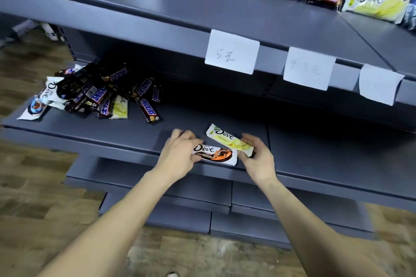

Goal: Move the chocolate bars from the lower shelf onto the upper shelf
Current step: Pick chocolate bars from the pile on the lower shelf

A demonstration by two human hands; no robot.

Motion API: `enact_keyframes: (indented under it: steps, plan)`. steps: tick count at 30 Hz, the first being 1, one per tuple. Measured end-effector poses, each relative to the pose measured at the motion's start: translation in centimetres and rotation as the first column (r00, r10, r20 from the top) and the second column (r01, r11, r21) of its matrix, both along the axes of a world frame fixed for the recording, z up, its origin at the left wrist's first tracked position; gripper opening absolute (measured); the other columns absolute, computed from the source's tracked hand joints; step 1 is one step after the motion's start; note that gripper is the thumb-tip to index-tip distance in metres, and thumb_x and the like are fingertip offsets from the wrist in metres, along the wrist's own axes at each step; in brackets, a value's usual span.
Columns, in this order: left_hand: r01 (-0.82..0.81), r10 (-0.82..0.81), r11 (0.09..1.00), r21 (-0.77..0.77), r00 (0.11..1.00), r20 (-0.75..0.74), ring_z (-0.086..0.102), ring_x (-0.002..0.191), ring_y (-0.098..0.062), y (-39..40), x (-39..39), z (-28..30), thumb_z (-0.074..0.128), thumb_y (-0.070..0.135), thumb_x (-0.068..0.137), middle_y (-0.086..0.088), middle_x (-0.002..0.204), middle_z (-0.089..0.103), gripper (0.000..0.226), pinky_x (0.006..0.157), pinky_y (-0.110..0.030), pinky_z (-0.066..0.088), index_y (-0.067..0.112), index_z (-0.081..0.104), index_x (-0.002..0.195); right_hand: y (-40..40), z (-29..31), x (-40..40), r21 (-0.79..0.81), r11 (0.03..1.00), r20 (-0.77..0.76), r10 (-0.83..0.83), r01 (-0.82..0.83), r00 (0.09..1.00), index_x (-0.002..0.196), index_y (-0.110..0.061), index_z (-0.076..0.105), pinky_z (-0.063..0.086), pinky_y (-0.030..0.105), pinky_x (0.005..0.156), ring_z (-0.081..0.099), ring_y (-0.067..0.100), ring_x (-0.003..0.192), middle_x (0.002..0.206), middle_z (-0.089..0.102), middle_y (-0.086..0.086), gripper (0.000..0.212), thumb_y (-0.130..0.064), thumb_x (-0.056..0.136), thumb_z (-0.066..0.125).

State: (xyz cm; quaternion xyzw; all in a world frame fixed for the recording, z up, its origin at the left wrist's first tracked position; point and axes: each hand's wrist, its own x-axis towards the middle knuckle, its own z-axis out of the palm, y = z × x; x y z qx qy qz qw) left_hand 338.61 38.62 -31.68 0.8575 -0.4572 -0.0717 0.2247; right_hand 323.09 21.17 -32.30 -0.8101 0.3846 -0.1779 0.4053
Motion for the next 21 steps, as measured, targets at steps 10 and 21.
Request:
enact_keyframes:
  steps: [10,21]
  plan:
    - [0.074,-0.020,0.979,-0.192,0.963,0.268,0.043,0.113,-0.018,3.2,-7.4,5.4,0.076,0.026,0.080,0.009,0.116,0.055,0.045,0.093,-0.038,0.047,0.021,0.061,0.122,0.8,6.5,-8.5,-0.079,0.992,0.140,0.110,-0.100,0.984,0.128,-0.047,0.052,0.046,0.017,0.092,0.053,-0.001,0.117,0.119,0.061,-0.024,0.055,-0.019,0.086,0.074]
    - [0.189,-0.052,0.944,-0.269,0.894,0.446,0.044,0.110,-0.014,2.8,-21.0,15.1,0.074,0.026,0.081,0.012,0.114,0.052,0.042,0.091,-0.035,0.044,0.023,0.060,0.121,-1.1,16.0,-24.3,-0.403,0.905,0.259,0.254,-0.135,0.932,0.128,-0.039,0.057,0.037,0.011,0.101,0.047,-0.002,0.123,0.122,0.059,-0.029,0.052,-0.017,0.085,0.075]
